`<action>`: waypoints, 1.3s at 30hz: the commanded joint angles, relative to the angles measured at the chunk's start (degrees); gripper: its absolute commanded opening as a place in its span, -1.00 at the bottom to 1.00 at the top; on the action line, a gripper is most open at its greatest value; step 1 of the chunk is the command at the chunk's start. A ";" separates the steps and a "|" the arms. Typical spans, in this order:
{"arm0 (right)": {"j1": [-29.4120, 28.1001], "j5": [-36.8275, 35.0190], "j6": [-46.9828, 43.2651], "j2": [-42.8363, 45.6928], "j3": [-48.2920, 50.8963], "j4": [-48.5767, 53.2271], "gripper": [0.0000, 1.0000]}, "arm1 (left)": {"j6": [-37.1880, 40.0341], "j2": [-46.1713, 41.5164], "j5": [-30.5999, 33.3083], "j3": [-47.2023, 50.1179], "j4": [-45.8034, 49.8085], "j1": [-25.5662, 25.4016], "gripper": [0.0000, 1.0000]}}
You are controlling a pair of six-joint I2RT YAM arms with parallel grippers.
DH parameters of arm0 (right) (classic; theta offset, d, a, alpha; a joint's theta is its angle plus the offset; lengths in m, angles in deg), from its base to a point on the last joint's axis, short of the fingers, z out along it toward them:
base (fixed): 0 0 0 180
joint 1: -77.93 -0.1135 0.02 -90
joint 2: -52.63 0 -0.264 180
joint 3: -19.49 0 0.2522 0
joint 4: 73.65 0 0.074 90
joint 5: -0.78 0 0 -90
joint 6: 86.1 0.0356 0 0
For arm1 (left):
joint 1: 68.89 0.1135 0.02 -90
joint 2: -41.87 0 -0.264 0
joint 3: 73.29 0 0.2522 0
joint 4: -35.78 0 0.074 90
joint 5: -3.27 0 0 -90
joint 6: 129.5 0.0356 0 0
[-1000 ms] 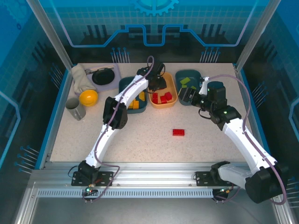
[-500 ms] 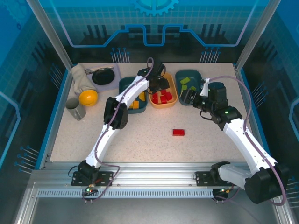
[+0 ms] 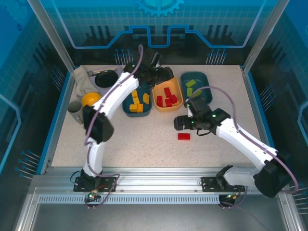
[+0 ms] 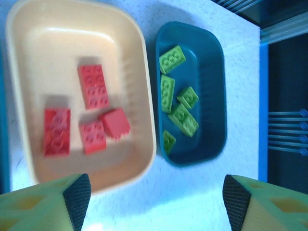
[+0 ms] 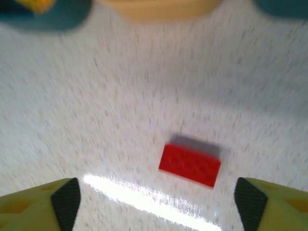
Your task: Sort the legos into containers by color
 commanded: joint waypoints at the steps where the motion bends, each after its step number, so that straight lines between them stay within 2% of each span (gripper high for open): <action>1: -2.68 -2.54 1.48 -4.96 -1.73 7.75 0.86 | 1.40 -9.03 -1.19 15.56 -2.05 -0.71 0.58; 4: -3.23 -0.44 4.05 -9.48 -1.24 6.76 0.99 | 1.74 -18.01 -1.85 28.65 -3.43 -1.24 0.62; 8: -2.64 0.37 5.83 -14.89 -0.87 4.72 1.00 | 1.97 -27.44 -2.72 42.39 -4.21 -3.02 0.68; 14: -0.59 0.82 6.65 -20.07 -0.93 1.46 0.97 | -0.06 -36.09 -2.44 53.48 -4.24 -6.20 0.69; 18: 1.89 1.82 6.23 -22.89 -1.03 0.60 0.89 | -1.64 -38.41 -1.50 55.83 -4.66 -7.24 0.69; 28: 2.77 1.34 7.45 -27.20 -2.77 0.83 0.47 | -0.53 -38.55 0.07 54.05 -3.39 -7.24 0.70; 35: 2.60 0.84 9.43 -26.37 -2.64 0.09 0.09 | -0.37 -38.86 0.56 54.17 -3.13 -7.22 0.70; 39: 2.24 0.44 11.11 -23.20 -4.59 1.12 0.05 | -0.36 -39.40 1.55 54.01 -2.54 -7.22 0.69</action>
